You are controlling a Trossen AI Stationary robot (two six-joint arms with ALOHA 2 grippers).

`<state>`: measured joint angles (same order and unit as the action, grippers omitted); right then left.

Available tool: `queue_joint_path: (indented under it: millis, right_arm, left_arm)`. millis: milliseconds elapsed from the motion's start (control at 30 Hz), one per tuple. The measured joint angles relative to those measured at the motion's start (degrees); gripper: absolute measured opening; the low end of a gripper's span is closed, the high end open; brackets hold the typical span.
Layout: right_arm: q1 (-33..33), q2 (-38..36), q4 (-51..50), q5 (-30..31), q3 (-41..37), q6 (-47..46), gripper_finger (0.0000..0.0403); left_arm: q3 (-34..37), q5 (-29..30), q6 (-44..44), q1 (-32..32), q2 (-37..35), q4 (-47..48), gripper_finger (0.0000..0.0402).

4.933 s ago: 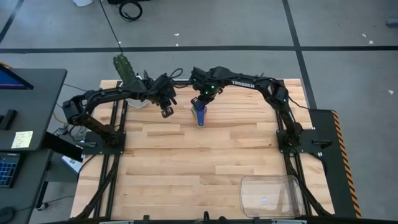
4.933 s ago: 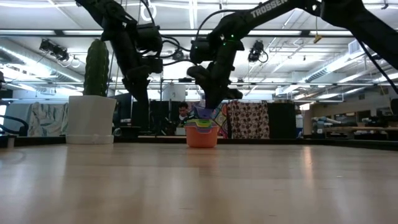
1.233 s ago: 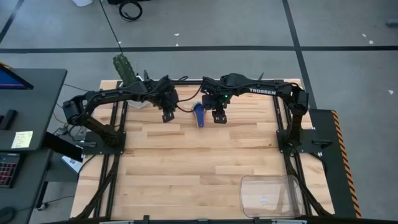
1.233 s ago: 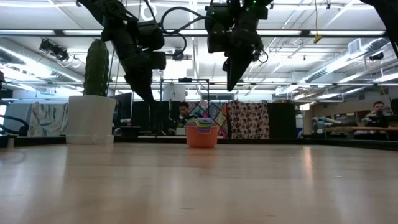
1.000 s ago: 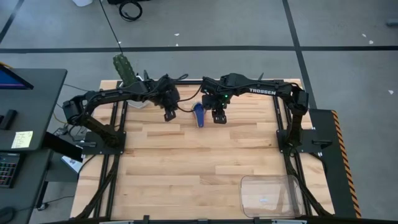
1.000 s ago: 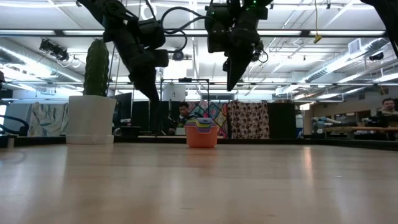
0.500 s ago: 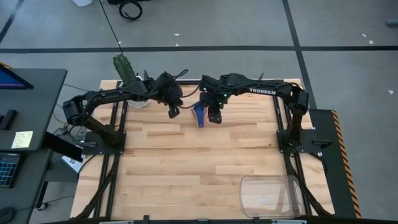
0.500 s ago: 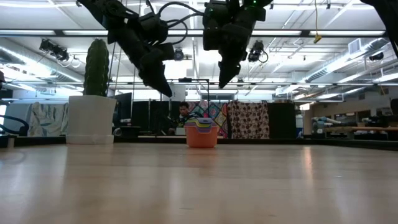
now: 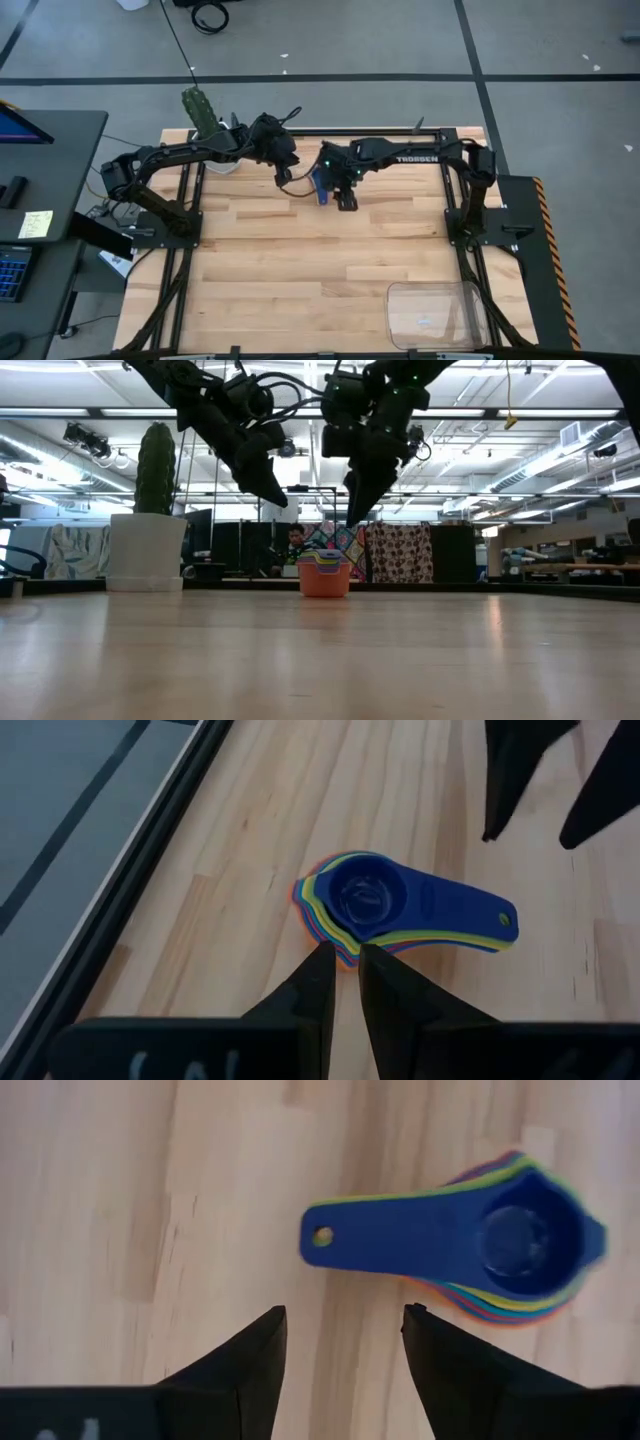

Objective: Nest measuring cups in basket
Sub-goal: Put the stacked measuring cups into the transparent bin

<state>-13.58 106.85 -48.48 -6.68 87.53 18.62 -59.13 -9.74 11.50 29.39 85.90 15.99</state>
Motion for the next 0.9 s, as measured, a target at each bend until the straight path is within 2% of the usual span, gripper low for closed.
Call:
queue_joint_path:
  millis: [267,633,900]
  right_arm:
    - [-0.16,0.02,0.39,1.11,-0.99,-0.42,0.0242]
    - [-0.40,0.02,0.45,0.26,-0.97,5.33,0.0325]
    - [-0.40,0.02,4.04,0.20,-0.97,5.19,0.0332]
  left_arm:
    - [0.00,0.00,-0.01,0.00,-0.01,0.04,0.0052]
    - [0.00,0.00,0.00,0.00,0.00,0.06,0.0052]
    - [0.00,0.00,0.00,0.00,0.00,0.06,0.0052]
